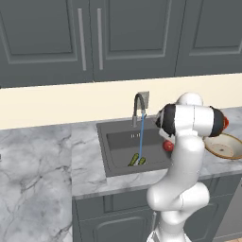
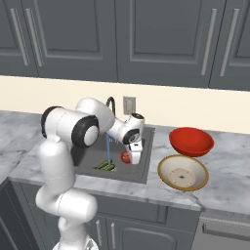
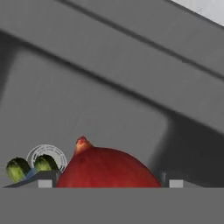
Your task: Pick the squashs from the sink and place them in one bowl. Place the onion in the other bowl. Then turn off the sink faucet.
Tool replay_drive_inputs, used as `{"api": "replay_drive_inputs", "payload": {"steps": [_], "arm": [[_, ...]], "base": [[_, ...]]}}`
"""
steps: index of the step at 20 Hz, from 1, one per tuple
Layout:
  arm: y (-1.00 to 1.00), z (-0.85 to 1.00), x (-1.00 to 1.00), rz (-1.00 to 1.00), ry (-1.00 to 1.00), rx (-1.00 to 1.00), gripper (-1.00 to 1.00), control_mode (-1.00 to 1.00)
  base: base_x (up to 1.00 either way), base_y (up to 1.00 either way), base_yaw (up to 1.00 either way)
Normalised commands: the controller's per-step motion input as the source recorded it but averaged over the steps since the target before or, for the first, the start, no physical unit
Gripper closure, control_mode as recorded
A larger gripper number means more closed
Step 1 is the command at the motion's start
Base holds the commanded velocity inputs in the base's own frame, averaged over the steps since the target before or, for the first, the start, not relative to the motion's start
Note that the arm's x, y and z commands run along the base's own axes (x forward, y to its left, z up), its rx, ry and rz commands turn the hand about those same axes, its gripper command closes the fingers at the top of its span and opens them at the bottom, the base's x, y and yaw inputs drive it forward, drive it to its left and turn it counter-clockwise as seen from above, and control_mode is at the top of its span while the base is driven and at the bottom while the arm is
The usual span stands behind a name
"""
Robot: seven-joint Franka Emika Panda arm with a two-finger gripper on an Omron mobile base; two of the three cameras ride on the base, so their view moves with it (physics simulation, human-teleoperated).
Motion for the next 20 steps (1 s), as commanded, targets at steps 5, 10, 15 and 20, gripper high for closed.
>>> {"api": "replay_drive_inputs", "payload": {"steps": [5,10,15,20], "arm": [[-0.23,0.78,-0.09,-0.06,-0.02,0.02,1.0,-1.0],[-0.33,0.43,-0.14,-0.06,-0.07,0.0,1.0,-1.0],[-0.41,0.4,-0.25,-0.04,-0.1,0.0,1.0,-1.0],[-0.33,0.36,-0.2,-0.02,-0.04,0.0,1.0,-1.0]], "base": [[0.0,0.0,0.0],[0.0,0.0,0.0],[0.0,0.0,0.0],[0.0,0.0,0.0]]}}
